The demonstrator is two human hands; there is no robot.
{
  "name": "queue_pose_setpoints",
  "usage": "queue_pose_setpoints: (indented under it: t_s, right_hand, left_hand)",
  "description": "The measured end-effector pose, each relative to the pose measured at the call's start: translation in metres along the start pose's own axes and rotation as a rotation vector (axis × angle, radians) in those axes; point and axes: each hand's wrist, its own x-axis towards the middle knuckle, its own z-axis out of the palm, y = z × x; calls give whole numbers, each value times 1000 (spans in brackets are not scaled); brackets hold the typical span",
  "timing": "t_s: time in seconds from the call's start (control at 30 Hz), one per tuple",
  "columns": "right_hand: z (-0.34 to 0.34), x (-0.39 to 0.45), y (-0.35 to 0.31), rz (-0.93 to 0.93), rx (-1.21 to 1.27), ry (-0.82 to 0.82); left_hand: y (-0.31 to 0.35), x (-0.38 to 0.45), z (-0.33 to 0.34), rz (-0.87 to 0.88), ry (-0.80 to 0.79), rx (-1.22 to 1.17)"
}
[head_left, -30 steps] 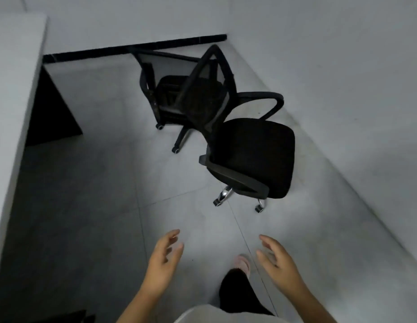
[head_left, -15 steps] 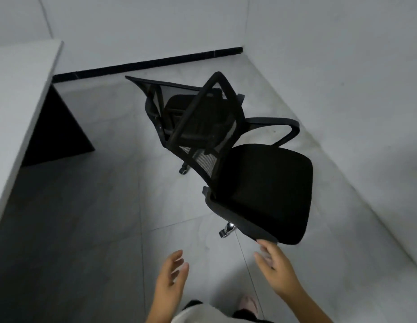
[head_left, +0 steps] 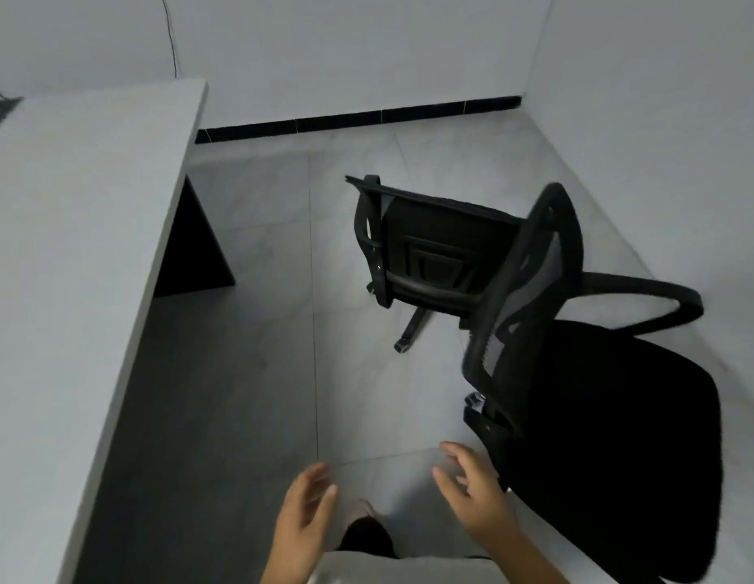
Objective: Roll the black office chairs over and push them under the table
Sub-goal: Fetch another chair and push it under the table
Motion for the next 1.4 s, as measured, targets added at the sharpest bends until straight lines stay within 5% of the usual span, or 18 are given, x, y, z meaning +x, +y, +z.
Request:
queue_pose_setpoints:
  t_s: [0.2,0.5,0.7,1.0,1.1,1.2,1.27,1.4]
  right_hand:
    - [42,83,-65,-23,-4,11]
    - [47,219,-105,62,51,95]
    - [16,319,-154,-5,94,281]
    - [-10,304,-135,334,166,686]
    - [-12,271,-148,368,40,1058]
    - [-15,240,-154,529,-395,1448]
    - [-21,229,-146,778,-549,1425]
    - [-28,230,-132,1196,-463,1182]
  left_hand:
    - [38,111,-50,81,-22,43]
    - [61,254,-37,-19,-140,156]
    - [151,367,-10,141,-309,213]
    - [207,415,81,271,-1008,459]
    - [211,417,111,369,-1279,511]
    - [233,411,145,497,-1534,512]
    - [251,400,166,591,-1652,496]
    - [269,377,207,831,-1694,412]
